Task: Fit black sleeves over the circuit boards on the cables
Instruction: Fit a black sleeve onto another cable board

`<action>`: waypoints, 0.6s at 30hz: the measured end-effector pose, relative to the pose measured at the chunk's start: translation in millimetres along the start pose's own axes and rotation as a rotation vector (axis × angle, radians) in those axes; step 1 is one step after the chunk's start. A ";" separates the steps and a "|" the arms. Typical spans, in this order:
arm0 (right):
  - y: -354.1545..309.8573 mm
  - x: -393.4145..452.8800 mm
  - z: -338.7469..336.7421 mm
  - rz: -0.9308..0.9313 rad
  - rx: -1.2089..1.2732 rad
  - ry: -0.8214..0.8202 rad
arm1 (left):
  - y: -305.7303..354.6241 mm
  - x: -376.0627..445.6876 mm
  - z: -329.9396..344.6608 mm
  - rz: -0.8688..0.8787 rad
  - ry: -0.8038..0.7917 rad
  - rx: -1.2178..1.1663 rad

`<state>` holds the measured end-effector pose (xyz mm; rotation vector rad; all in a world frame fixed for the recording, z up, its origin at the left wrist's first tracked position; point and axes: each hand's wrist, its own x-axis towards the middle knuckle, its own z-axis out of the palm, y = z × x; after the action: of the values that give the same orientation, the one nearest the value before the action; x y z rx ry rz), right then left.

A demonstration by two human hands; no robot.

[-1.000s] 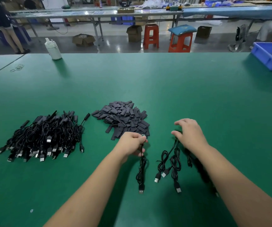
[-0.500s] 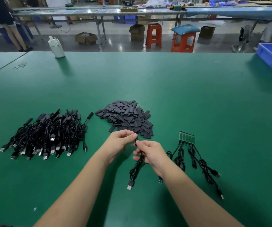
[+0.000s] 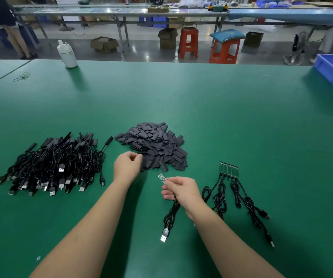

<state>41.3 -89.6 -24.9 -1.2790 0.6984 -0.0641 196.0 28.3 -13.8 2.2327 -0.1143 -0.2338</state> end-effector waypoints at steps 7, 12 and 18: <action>4.1 4.9 -1.5 0.019 -0.150 -0.043 | -9.6 30.1 6.8 -0.120 0.093 0.449; 8.0 7.8 -5.7 -0.010 -0.234 -0.069 | -8.4 37.6 -3.1 -0.148 -0.025 0.348; 7.8 9.8 -8.2 -0.026 -0.283 -0.094 | -24.2 18.5 -31.3 0.137 -0.251 0.298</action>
<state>42.3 -98.2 -37.1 -1.5514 0.6249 0.0762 220.6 64.3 -16.0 2.4687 -0.4624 -0.4459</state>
